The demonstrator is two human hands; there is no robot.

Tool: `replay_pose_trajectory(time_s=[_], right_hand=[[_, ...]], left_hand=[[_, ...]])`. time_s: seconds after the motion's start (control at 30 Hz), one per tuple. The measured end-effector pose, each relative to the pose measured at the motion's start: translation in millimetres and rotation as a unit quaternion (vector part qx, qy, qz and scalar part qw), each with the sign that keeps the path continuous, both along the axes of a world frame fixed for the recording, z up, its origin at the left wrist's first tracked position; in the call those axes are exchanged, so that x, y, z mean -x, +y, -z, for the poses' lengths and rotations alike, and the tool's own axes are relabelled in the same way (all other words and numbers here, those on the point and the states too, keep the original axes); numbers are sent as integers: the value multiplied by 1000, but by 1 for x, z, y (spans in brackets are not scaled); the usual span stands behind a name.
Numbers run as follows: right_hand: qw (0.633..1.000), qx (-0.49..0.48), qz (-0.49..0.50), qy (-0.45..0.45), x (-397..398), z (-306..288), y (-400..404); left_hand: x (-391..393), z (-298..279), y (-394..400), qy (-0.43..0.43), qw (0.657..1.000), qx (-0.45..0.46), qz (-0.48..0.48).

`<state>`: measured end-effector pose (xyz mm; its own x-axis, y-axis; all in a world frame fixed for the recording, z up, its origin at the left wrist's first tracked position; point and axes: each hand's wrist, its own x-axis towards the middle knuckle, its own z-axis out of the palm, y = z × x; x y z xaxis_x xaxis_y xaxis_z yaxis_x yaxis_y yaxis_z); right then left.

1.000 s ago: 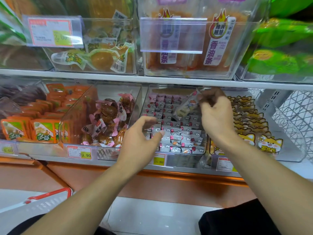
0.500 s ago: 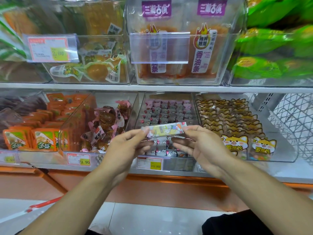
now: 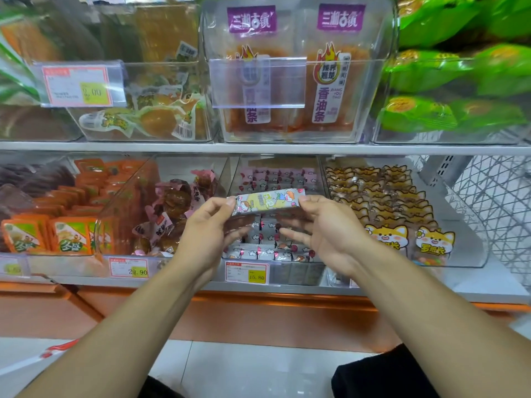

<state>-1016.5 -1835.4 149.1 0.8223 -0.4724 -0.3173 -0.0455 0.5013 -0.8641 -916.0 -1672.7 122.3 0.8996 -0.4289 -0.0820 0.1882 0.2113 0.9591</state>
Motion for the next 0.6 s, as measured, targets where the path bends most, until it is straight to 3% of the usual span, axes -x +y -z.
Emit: replay_pose_trajectory(time_s=[0.33,0.5,0.6], right_hand=[[1000,10,17,-16,14,9,-5],[992,-42,-117,-13,19,7,-13],[988,-8,-156,-14,19,10,-11]], left_hand=[[8,1,-2,2,999,47,23],[7,-2,8,-46,999,9,20],[10,-3,11,-72,997,5,32]])
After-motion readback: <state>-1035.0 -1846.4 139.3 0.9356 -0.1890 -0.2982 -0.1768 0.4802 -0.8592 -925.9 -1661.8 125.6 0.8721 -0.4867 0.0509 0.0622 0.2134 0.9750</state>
